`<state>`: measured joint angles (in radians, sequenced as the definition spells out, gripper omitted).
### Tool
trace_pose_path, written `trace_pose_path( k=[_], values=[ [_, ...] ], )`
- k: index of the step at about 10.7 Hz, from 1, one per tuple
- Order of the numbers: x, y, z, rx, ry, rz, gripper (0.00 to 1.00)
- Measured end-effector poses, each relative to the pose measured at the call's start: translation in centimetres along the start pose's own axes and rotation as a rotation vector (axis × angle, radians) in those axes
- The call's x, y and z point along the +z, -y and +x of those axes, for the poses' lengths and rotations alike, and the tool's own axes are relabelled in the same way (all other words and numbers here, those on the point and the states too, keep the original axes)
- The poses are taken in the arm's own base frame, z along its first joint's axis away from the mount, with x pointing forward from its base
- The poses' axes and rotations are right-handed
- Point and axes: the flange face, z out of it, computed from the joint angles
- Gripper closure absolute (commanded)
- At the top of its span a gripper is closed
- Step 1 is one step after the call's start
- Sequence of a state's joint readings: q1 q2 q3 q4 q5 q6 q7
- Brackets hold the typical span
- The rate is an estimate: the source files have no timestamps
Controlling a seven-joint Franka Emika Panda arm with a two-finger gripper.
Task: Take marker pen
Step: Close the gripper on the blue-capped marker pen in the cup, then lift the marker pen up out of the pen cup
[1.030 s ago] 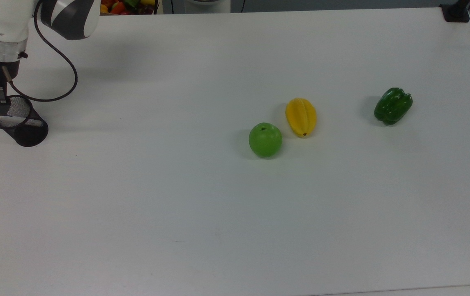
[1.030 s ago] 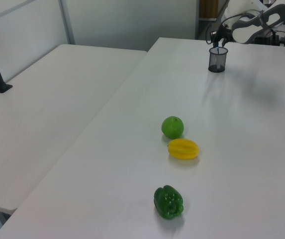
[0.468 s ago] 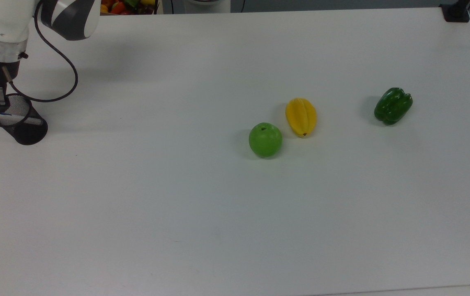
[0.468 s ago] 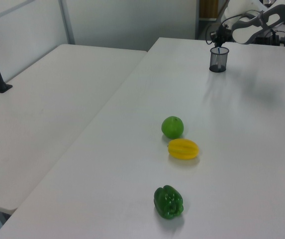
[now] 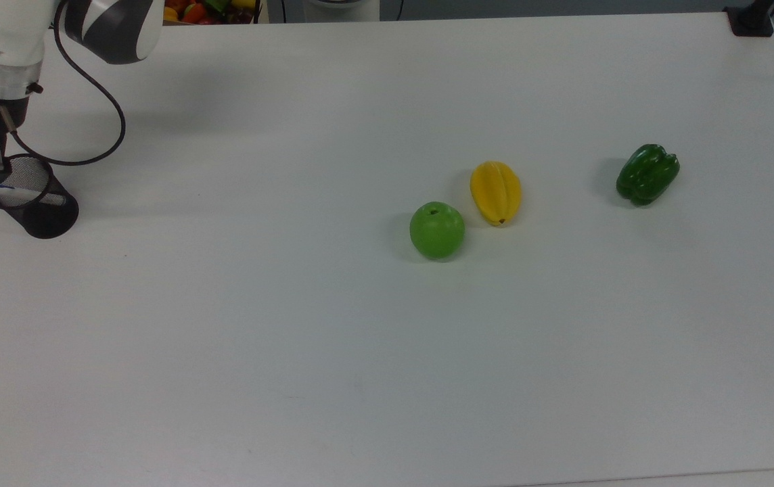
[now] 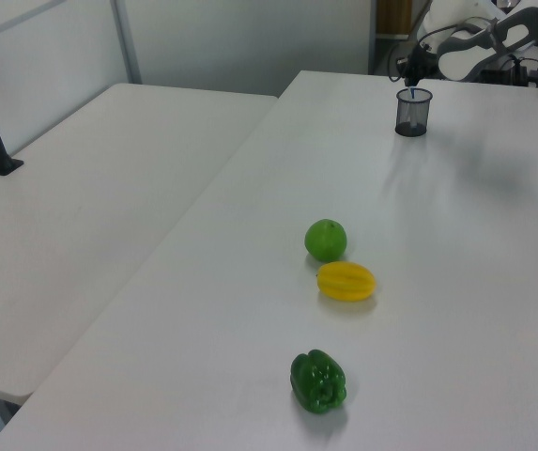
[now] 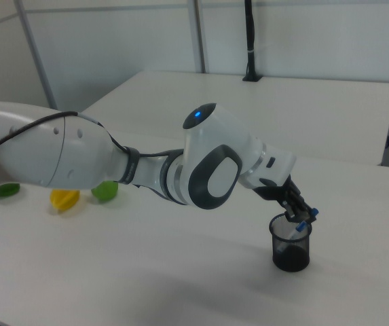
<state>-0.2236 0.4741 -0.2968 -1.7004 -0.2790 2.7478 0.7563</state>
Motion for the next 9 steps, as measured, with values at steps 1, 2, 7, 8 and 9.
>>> trace_pose_path(
  k=[1, 2, 7, 8, 9],
  values=[
    [-0.9, 0.1, 0.7, 0.005, -0.014, 0.009, 1.00],
    [-2.3, 0.2, 1.7, 0.013, -0.035, 0.024, 1.00],
    [-11.5, 0.0, 6.1, 0.057, -0.118, 0.094, 1.00],
    [-13.7, 0.7, 6.3, 0.051, -0.117, 0.106, 1.00],
    [-16.1, 1.8, 6.2, 0.043, -0.113, 0.124, 1.00]
  ],
)
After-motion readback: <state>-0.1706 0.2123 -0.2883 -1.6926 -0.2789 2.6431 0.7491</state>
